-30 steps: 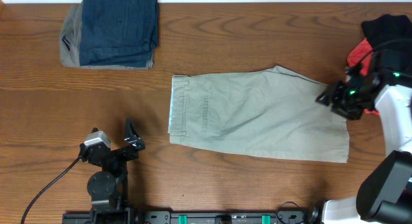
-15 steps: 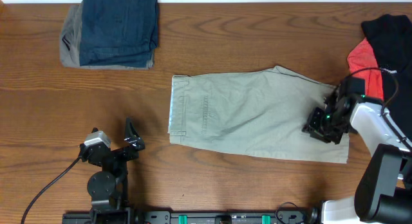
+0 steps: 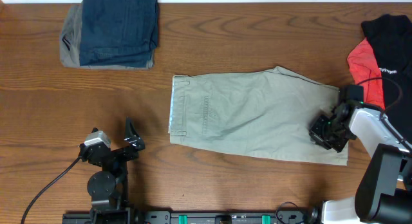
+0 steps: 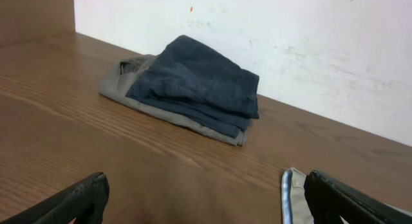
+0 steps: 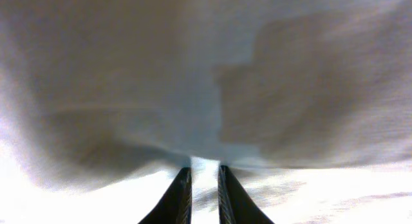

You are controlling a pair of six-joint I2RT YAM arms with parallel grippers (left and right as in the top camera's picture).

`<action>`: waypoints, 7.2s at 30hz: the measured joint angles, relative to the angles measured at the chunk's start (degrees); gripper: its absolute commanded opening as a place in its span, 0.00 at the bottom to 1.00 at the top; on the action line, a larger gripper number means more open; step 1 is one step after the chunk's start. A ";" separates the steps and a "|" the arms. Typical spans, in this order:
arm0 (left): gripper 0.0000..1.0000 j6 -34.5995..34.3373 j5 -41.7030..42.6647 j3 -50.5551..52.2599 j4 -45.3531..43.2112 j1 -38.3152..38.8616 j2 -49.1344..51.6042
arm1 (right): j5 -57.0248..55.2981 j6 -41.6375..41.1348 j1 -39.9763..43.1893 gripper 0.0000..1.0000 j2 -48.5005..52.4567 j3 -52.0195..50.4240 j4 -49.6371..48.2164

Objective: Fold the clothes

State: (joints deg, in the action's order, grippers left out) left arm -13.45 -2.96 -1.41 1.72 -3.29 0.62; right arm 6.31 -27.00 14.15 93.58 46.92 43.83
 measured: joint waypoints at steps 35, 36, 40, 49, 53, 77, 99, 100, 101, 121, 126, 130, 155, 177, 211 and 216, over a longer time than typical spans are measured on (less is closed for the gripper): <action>0.98 0.00 0.00 0.00 0.00 0.00 0.00 | 3.10 4.13 10.69 0.99 0.00 27.61 9.09; 0.98 0.00 0.00 0.00 0.00 0.00 0.00 | 3.15 3.52 10.69 0.99 0.00 27.61 9.16; 0.98 0.00 0.00 0.00 0.00 0.00 0.00 | 3.34 2.45 10.69 0.99 0.00 27.61 9.29; 0.98 -1.05 1.64 0.00 0.02 0.00 0.00 | 3.41 1.75 10.69 0.99 0.00 27.61 9.29; 0.98 -8.92 9.16 0.00 0.07 0.00 0.02 | 3.54 1.75 10.69 0.99 0.00 27.61 9.33; 0.98 -6.73 40.54 -23.63 2.43 0.00 17.92 | 4.00 1.73 10.69 0.99 0.00 27.61 9.46; 0.98 10.91 25.20 -55.32 38.86 22.05 64.63 | 4.22 1.73 10.69 0.99 0.00 27.61 9.46; 0.98 10.95 26.21 -55.32 38.75 22.16 65.70 | 4.20 1.73 10.69 0.99 0.00 27.61 9.46; 0.98 10.91 27.28 -55.32 38.56 22.16 66.60 | 4.20 1.73 10.69 0.99 0.00 27.61 9.44; 0.06 3.08 29.94 -55.54 33.86 27.08 91.21 | 4.20 1.73 10.69 0.99 0.00 27.61 9.44; 0.06 1.07 27.74 -55.54 32.00 27.08 94.16 | 4.20 1.73 10.69 0.99 0.00 27.61 9.44; 0.06 -0.11 27.08 -55.60 29.77 27.08 96.28 | 4.20 1.73 10.69 0.99 0.00 27.61 9.44; 0.06 -15.58 16.35 -55.80 29.22 27.54 101.96 | 4.20 1.73 10.69 0.99 0.00 27.61 9.44; 0.06 -38.16 7.30 -55.93 35.82 19.32 101.26 | 4.20 1.73 10.69 0.99 0.00 27.61 9.44; 0.06 -29.44 7.02 -55.89 34.86 19.26 101.26 | 20.85 4.07 -5.97 0.01 0.00 24.24 5.68; 0.06 -29.09 7.04 -55.87 34.82 19.23 101.26 | 19.71 2.82 -19.21 0.03 0.66 18.80 -4.59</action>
State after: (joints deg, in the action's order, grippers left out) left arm -42.54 4.08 -57.28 36.53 15.94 101.89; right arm 26.02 -24.18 -5.06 94.24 65.71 39.24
